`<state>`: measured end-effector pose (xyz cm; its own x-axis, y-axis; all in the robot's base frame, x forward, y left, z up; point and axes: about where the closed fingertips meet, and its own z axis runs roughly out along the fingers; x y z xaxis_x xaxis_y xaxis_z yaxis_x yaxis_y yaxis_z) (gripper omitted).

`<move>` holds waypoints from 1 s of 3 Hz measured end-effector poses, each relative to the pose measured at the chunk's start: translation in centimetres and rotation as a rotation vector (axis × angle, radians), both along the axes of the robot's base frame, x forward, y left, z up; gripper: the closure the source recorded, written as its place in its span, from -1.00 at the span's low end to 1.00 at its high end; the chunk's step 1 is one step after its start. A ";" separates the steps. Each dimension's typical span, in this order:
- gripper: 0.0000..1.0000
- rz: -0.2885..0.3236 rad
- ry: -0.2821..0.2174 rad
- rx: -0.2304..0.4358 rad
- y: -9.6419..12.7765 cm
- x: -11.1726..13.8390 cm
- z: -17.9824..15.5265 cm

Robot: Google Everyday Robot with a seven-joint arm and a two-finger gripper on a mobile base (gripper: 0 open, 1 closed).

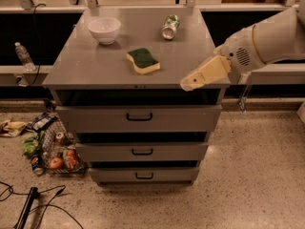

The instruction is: Place sponge into white bowl

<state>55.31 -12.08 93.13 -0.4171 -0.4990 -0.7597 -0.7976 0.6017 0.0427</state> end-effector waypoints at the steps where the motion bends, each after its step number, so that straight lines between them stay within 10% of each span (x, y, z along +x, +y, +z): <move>1: -1.00 -0.052 -0.124 0.084 2.0 3.9 0.3; 3: -1.00 -0.065 -0.136 0.082 2.3 4.0 0.6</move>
Offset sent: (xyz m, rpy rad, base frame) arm 0.0259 0.0148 -0.0016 0.0637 -0.0741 -0.0362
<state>59.30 -9.81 93.78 -0.3374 -0.4083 -0.8482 -0.7589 0.6511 -0.0115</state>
